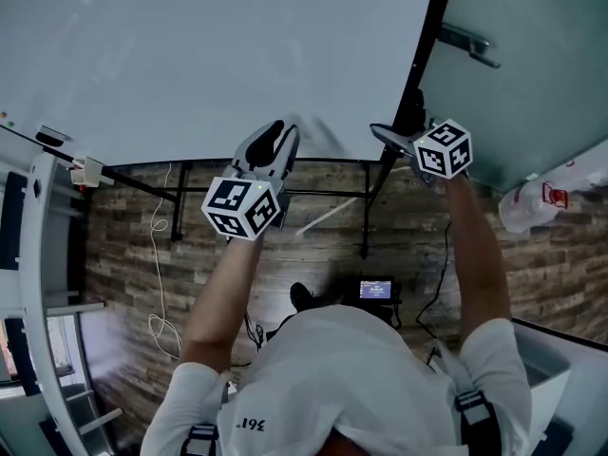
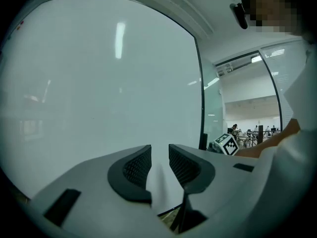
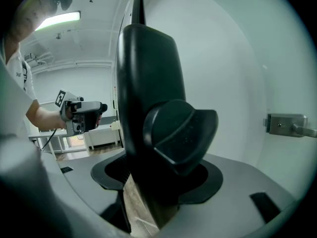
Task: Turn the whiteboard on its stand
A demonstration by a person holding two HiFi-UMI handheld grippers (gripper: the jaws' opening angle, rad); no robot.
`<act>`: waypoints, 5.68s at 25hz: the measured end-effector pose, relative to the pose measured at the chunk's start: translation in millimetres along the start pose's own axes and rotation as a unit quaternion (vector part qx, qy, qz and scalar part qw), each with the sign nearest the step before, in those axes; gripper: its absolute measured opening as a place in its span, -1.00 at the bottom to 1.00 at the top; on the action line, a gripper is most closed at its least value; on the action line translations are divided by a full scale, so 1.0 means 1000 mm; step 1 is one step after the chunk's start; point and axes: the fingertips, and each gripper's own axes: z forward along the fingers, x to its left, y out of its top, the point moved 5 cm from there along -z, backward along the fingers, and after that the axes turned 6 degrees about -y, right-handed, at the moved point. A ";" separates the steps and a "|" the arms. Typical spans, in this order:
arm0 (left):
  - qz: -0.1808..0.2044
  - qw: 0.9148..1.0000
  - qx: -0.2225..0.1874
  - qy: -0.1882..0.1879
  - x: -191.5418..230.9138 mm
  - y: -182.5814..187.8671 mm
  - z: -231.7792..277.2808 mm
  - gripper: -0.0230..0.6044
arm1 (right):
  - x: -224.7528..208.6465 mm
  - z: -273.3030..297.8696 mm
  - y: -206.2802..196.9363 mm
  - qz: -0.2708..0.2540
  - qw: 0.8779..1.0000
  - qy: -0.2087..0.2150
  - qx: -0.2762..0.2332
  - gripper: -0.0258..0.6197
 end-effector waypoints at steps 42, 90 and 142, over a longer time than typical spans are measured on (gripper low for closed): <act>-0.020 0.997 -0.005 -0.075 -0.092 -0.027 -0.112 -0.52 | 0.140 -0.138 -0.048 0.011 0.995 -0.090 -0.033 0.01; -0.043 0.991 0.016 -0.124 -0.105 -0.050 -0.159 -0.52 | 0.183 -0.167 -0.062 0.022 0.983 -0.171 -0.058 0.05; -0.071 0.990 0.035 -0.114 -0.041 -0.050 -0.108 -0.52 | 0.086 -0.093 -0.027 0.045 0.990 -0.124 -0.050 0.15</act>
